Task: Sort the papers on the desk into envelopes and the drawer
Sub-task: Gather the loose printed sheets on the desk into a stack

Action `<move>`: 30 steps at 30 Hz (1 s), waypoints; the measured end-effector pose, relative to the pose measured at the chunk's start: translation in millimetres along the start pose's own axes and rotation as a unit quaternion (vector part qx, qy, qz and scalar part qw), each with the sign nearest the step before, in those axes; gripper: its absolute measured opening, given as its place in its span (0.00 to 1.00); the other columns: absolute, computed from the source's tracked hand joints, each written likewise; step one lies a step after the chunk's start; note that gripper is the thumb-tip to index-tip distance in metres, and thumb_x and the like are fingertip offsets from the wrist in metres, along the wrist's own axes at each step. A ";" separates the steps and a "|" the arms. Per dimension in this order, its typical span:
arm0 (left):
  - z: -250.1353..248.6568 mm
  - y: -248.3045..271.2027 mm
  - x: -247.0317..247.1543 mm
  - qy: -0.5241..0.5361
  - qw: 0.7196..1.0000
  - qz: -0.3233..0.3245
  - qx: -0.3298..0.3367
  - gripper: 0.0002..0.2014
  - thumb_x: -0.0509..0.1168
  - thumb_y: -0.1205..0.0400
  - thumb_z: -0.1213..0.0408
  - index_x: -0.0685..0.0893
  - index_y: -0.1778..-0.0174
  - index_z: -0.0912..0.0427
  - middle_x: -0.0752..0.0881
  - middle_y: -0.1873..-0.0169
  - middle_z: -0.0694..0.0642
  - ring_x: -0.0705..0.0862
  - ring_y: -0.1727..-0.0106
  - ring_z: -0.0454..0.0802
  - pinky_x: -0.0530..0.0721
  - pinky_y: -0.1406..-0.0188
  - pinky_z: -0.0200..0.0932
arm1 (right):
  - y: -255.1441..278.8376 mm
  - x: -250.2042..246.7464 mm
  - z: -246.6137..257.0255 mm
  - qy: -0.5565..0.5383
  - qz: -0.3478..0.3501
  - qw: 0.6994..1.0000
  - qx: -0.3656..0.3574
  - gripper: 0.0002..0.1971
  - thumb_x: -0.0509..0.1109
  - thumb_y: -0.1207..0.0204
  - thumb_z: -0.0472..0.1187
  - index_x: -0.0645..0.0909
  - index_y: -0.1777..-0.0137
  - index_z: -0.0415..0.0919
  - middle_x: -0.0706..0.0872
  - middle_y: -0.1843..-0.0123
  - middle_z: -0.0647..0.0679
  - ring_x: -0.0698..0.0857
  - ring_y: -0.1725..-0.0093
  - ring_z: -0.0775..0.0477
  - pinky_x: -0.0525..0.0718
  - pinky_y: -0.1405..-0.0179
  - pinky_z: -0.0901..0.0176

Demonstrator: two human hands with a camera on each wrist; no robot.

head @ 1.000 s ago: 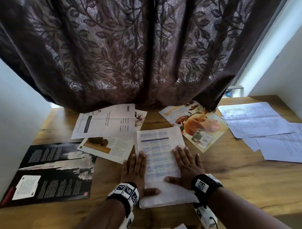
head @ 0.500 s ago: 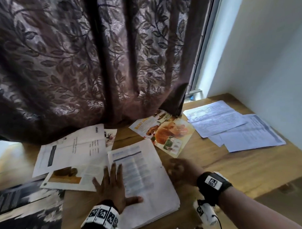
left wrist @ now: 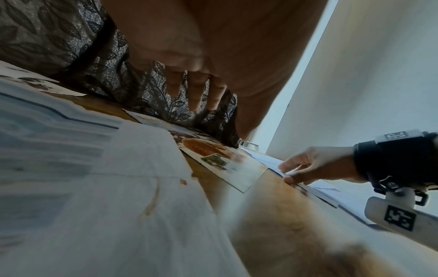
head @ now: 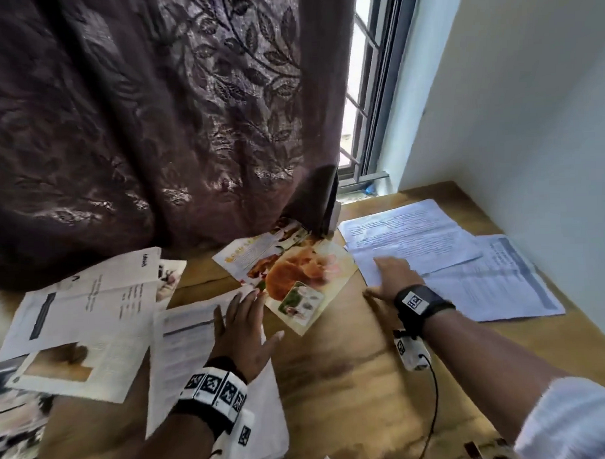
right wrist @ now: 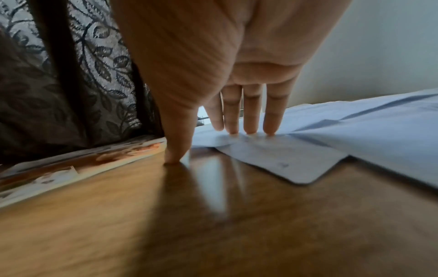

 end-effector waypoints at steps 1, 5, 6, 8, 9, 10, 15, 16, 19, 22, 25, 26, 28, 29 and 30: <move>-4.3 -3.8 0.7 -0.004 1.000 0.004 -0.008 0.48 0.34 0.30 0.28 0.50 0.14 0.48 0.51 0.14 0.48 0.44 0.13 0.52 0.41 0.18 0.66 | -5.2 -0.6 1.1 0.026 -0.005 1.000 -0.017 0.34 0.75 0.29 0.65 0.78 0.30 0.44 0.81 0.30 0.42 0.78 0.30 0.36 0.81 0.33 0.44; -11.3 -13.9 2.5 -0.005 1.000 -0.012 -0.026 0.42 0.40 0.25 0.32 0.55 0.14 0.48 0.56 0.14 0.48 0.48 0.14 0.52 0.45 0.18 0.67 | -18.3 -4.6 1.2 0.034 -0.011 0.998 -0.051 0.13 0.70 0.20 0.49 0.85 0.41 0.43 0.84 0.41 0.42 0.81 0.36 0.37 0.83 0.43 0.50; -12.4 -15.6 3.4 -0.002 0.999 -0.016 -0.030 0.39 0.46 0.22 0.34 0.56 0.15 0.48 0.57 0.15 0.48 0.49 0.14 0.52 0.46 0.18 0.67 | -20.5 -6.1 -0.6 0.025 -0.010 0.998 -0.051 0.10 0.68 0.20 0.44 0.86 0.43 0.42 0.84 0.42 0.42 0.81 0.37 0.37 0.83 0.45 0.49; -16.3 -17.7 4.3 0.011 0.999 -0.025 -0.037 0.34 0.56 0.18 0.41 0.59 0.16 0.48 0.59 0.16 0.48 0.51 0.14 0.52 0.48 0.17 0.66 | -21.5 -12.1 -3.9 0.008 -0.023 0.998 -0.059 0.09 0.64 0.20 0.41 0.86 0.50 0.39 0.86 0.49 0.39 0.84 0.43 0.34 0.83 0.52 0.49; -19.4 -18.0 2.6 0.021 0.999 -0.033 -0.036 0.33 0.59 0.17 0.44 0.60 0.16 0.48 0.61 0.16 0.48 0.52 0.14 0.52 0.50 0.17 0.65 | -20.5 -16.1 -5.6 -0.005 -0.032 0.998 -0.063 0.09 0.64 0.19 0.41 0.84 0.55 0.40 0.85 0.52 0.40 0.85 0.46 0.34 0.83 0.55 0.50; -21.7 -18.5 0.9 0.030 0.998 -0.044 -0.029 0.32 0.62 0.17 0.46 0.62 0.17 0.48 0.63 0.17 0.48 0.54 0.15 0.52 0.53 0.17 0.63 | -18.8 -20.2 -8.1 -0.022 -0.042 0.997 -0.064 0.09 0.64 0.19 0.41 0.81 0.59 0.42 0.84 0.56 0.42 0.84 0.48 0.35 0.82 0.58 0.51; -15.5 -17.3 -11.4 0.266 0.961 -0.054 -0.056 0.27 0.66 0.18 0.46 0.75 0.24 0.49 0.80 0.29 0.49 0.78 0.29 0.46 0.78 0.28 0.53 | 21.2 -60.1 21.4 -0.075 -0.249 0.947 -0.190 0.02 0.74 0.26 0.34 0.86 0.58 0.41 0.86 0.61 0.43 0.82 0.57 0.35 0.80 0.68 0.50; -8.3 -15.7 -12.7 0.338 0.936 -0.047 -0.087 0.26 0.67 0.19 0.44 0.76 0.26 0.48 0.84 0.32 0.48 0.83 0.34 0.44 0.81 0.32 0.54 | 36.7 -65.8 37.4 -0.090 -0.277 0.929 -0.230 0.02 0.76 0.26 0.34 0.88 0.56 0.41 0.87 0.59 0.44 0.83 0.59 0.36 0.81 0.68 0.49; 9.4 -8.9 -18.7 0.507 0.847 -0.013 -0.159 0.36 0.63 0.28 0.27 0.76 0.29 0.46 0.89 0.40 0.48 0.90 0.45 0.45 0.86 0.41 0.59 | 91.1 -73.3 96.4 -0.086 -0.311 0.874 -0.362 0.07 0.78 0.26 0.35 0.91 0.50 0.45 0.90 0.53 0.47 0.83 0.60 0.42 0.80 0.65 0.50; 28.2 3.0 -16.5 0.641 0.735 0.037 -0.219 0.37 0.62 0.33 0.23 0.77 0.33 0.41 0.91 0.43 0.52 0.90 0.44 0.55 0.86 0.42 0.62 | 138.2 -59.4 153.5 -0.053 -0.279 0.838 -0.466 0.11 0.75 0.23 0.43 0.90 0.43 0.55 0.90 0.45 0.56 0.82 0.53 0.48 0.78 0.58 0.52; 52.5 16.4 -19.6 0.701 0.664 0.041 -0.257 0.34 0.66 0.31 0.26 0.82 0.36 0.44 0.91 0.45 0.57 0.88 0.41 0.62 0.83 0.38 0.65 | 176.8 -36.3 203.9 -0.059 -0.251 0.789 -0.558 0.10 0.77 0.24 0.49 0.89 0.44 0.61 0.88 0.41 0.62 0.83 0.46 0.47 0.78 0.52 0.51; 65.1 20.0 -22.1 0.704 0.657 0.025 -0.269 0.34 0.70 0.32 0.28 0.82 0.36 0.45 0.91 0.44 0.57 0.87 0.40 0.62 0.82 0.36 0.65 | 186.1 -27.1 218.1 -0.061 -0.244 0.776 -0.579 0.08 0.77 0.22 0.49 0.89 0.45 0.62 0.88 0.39 0.62 0.83 0.44 0.47 0.79 0.49 0.49; 99.6 32.4 -26.8 0.697 0.653 -0.012 -0.296 0.32 0.78 0.33 0.39 0.85 0.36 0.50 0.90 0.44 0.60 0.87 0.42 0.63 0.82 0.36 0.66 | 198.8 -8.5 248.2 -0.070 -0.229 0.770 -0.591 0.06 0.74 0.19 0.48 0.89 0.47 0.62 0.87 0.37 0.62 0.83 0.40 0.45 0.80 0.47 0.45; 112.1 37.5 -29.3 0.686 0.661 -0.031 -0.302 0.24 0.78 0.28 0.49 0.86 0.38 0.55 0.91 0.47 0.62 0.88 0.45 0.63 0.84 0.39 0.65 | 200.8 -0.9 255.3 -0.078 -0.223 0.778 -0.581 0.06 0.74 0.19 0.47 0.89 0.48 0.62 0.86 0.36 0.61 0.82 0.38 0.44 0.80 0.45 0.44; 127.4 42.8 -28.3 0.680 0.665 -0.046 -0.307 0.16 0.75 0.23 0.60 0.87 0.40 0.58 0.91 0.50 0.63 0.88 0.48 0.63 0.85 0.42 0.66 | 201.3 6.0 262.7 -0.084 -0.222 0.792 -0.562 0.07 0.75 0.20 0.45 0.89 0.50 0.62 0.85 0.34 0.60 0.80 0.36 0.44 0.79 0.43 0.43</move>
Point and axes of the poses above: each hand's wrist, its own y-axis away from the middle knuckle, its own x-axis out of the palm, z = x × y, the point moved 7 cm from there along -y, towards the middle knuckle
